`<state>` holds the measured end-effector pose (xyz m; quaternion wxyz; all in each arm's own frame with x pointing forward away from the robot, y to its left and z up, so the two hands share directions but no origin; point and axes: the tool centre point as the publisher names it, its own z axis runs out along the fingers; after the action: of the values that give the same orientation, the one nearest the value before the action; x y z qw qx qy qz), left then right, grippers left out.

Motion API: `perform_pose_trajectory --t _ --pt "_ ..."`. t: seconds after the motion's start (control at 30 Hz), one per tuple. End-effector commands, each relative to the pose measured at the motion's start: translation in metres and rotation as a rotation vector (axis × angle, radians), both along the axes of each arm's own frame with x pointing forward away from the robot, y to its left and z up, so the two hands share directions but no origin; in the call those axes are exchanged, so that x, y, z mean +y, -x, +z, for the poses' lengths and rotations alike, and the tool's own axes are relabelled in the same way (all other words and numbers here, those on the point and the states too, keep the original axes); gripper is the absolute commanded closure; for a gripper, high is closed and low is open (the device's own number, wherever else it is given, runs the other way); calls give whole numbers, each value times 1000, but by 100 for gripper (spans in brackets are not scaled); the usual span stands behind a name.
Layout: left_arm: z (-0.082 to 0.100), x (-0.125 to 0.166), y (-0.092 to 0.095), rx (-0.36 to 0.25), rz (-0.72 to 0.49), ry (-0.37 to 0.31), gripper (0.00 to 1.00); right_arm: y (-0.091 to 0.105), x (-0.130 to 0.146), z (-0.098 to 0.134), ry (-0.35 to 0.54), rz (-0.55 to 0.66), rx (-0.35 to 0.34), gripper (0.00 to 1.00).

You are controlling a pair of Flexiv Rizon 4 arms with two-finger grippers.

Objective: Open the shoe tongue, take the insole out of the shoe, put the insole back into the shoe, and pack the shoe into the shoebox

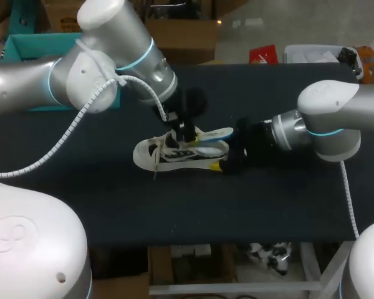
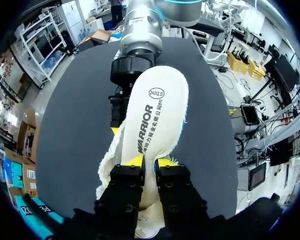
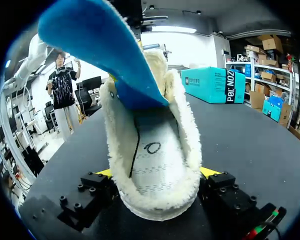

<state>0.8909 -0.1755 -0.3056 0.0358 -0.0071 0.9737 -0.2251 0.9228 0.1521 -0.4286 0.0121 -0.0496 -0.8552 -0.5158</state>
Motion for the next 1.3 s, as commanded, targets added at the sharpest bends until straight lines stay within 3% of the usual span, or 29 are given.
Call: perform_pose_trajectory --t 0.03,0.4,0.47,0.5,0.73,0.87,1.07,1.3 --pt "16 5 8 11 -23 75 100 -1 1 -5 -3 -2 -1 100" --pt "67 -8 20 95 -128 276 100 0 -2 -3 -4 -2 -5 100" --pt "73 -10 21 115 -147 302 100 1 -4 -2 -3 -2 -7 75" --pt "79 -12 23 130 -168 325 100 2 -6 0 -2 -3 -8 0" --pt "104 -16 33 221 -293 447 100 6 -21 10 36 -12 4 0" --pt "116 -19 41 236 -360 503 100 7 -31 20 76 -14 24 0" --pt "131 -23 53 258 -427 560 100 11 -45 50 173 -25 19 0" --pt "150 1 63 269 -473 631 100 7 -46 88 297 22 7 0"
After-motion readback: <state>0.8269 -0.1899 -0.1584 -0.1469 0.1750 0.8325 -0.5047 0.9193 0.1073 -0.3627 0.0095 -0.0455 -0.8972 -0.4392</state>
